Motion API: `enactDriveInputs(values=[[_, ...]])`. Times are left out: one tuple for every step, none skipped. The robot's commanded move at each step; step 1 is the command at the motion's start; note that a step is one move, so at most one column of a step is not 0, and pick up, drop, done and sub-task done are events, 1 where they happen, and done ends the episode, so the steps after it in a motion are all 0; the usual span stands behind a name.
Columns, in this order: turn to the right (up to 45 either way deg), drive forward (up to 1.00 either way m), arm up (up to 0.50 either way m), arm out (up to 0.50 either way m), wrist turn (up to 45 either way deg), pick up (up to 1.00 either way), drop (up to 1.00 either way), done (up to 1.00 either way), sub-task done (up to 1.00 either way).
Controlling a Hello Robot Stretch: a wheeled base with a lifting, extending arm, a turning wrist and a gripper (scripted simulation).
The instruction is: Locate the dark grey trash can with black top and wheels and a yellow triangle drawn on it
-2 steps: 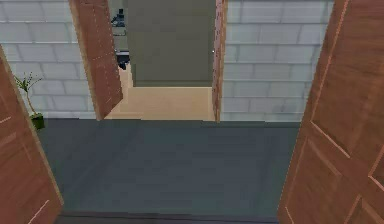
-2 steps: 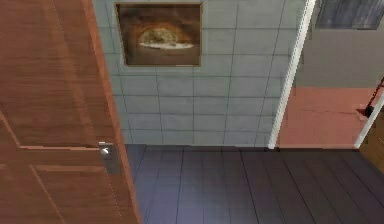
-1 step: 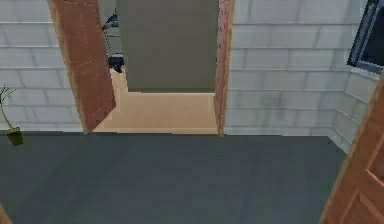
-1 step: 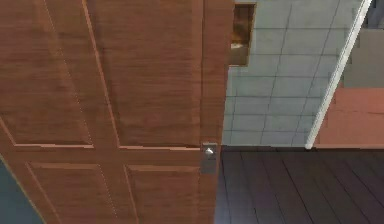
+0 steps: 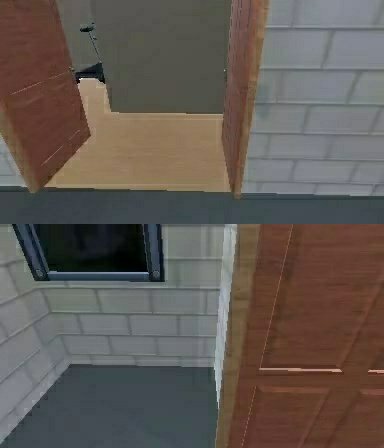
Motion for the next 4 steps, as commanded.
enactDriveInputs(values=[[0.0,1.0,0.0,0.0,0.0,0.0,0.0,0.0,0.0],[3.0,0.0,0.0,0.0,0.0,0.0,0.0,0.0,0.0],[0.0,1.0,0.0,0.0,0.0,0.0,0.0,0.0,0.0],[3.0,0.0,0.0,0.0,0.0,0.0,0.0,0.0,0.0]])
